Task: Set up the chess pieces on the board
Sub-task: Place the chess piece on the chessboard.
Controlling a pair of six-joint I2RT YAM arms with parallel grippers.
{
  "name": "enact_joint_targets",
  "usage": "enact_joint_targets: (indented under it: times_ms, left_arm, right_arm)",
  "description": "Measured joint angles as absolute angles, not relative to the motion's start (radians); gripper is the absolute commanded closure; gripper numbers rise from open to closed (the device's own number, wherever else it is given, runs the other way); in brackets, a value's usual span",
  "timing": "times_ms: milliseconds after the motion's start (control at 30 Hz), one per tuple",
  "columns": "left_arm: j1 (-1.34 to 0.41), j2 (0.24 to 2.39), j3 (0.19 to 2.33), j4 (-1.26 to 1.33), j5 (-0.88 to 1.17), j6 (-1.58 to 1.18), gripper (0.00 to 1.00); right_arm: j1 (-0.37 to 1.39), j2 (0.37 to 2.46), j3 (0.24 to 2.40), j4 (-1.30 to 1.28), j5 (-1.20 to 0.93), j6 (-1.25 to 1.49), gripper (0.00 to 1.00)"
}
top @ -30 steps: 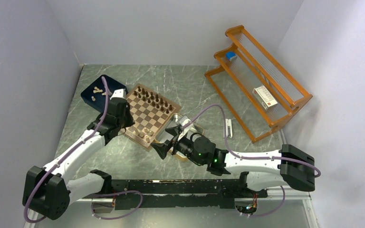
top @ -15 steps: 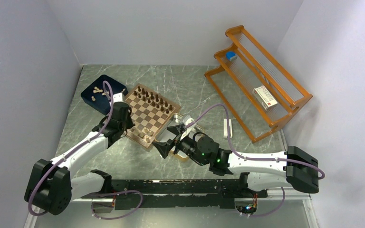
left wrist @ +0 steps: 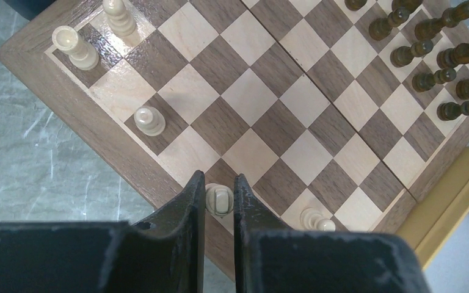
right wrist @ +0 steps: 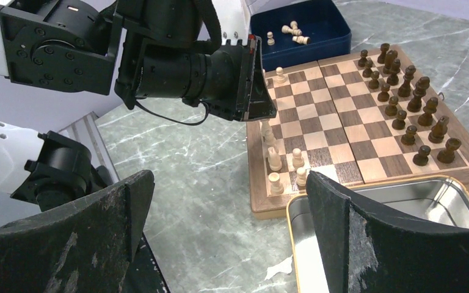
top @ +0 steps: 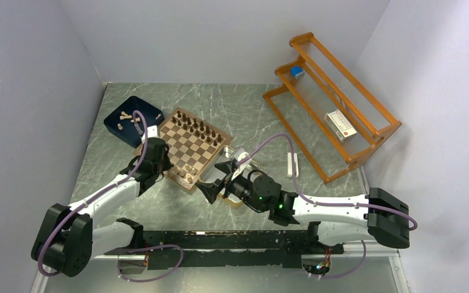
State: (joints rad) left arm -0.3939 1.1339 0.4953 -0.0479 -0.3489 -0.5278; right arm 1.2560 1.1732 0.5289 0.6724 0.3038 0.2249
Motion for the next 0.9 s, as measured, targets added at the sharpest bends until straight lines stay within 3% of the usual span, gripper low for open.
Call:
enact_joint_targets:
  times_ms: [467,900]
  left_arm:
    - [-0.394,1.124,0.469,0.017,-0.349,-0.527,0.88]
    - [-0.394,1.131,0.465,0.021,-0.349,-0.527,0.80]
  right_arm:
    - [1.256,1.174,0.529,0.670,0.303,0.226,0.00]
    - [1.256,1.174,0.529,0.669,0.304,0.228,0.00]
